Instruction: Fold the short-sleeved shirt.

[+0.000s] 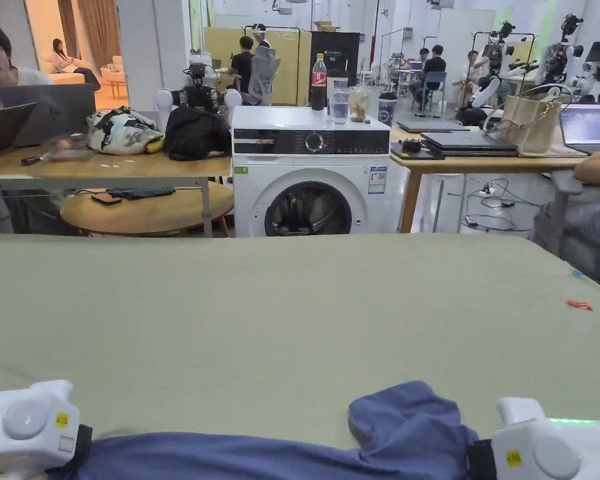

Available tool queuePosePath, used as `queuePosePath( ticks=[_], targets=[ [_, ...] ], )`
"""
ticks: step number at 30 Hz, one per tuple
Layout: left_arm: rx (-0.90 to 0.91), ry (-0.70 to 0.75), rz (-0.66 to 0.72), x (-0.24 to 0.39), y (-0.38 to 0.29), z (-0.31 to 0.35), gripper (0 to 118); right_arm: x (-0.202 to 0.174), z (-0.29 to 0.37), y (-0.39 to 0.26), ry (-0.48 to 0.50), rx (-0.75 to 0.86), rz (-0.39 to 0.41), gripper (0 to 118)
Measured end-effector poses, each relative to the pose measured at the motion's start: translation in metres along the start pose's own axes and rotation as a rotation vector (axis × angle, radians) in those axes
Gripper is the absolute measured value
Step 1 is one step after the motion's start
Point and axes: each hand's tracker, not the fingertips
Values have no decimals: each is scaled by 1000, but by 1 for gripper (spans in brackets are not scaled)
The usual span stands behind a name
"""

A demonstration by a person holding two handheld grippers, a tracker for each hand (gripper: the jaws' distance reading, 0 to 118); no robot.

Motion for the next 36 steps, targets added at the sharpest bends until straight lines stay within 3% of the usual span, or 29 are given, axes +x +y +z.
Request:
queuePosePath(
  ticks=[1, 5, 7, 9, 15, 20, 24, 36],
  targets=[
    [5, 0, 6, 1, 0, 0, 0, 1, 1, 0, 5, -2, -4, 0],
    [90, 20, 9, 7, -7, 15, 0, 9, 9, -2, 54, 8, -113, 0],
    [178, -19, -1, 5, -15, 37, 0, 14, 29, -1, 77, 86, -126, 0],
    [302, -122, 43, -9, -16, 73, 0, 14, 59, 5, 98, 178, -84, 0],
    [552, -164, -8, -27, -21, 217, 0, 10, 148, 44, 138, 403, 50, 0],
    [751, -141, 15, -34, -25, 323, 0, -2, 240, 77, 147, 570, 104, 0],
    [861, -94, -6, -32, -4, 384, 0, -11, 298, 121, 175, 684, 86, 0],
    [956, 72, -10, -9, 135, 425, 0, -56, 358, 288, 72, 784, 94, 0]
  ],
)
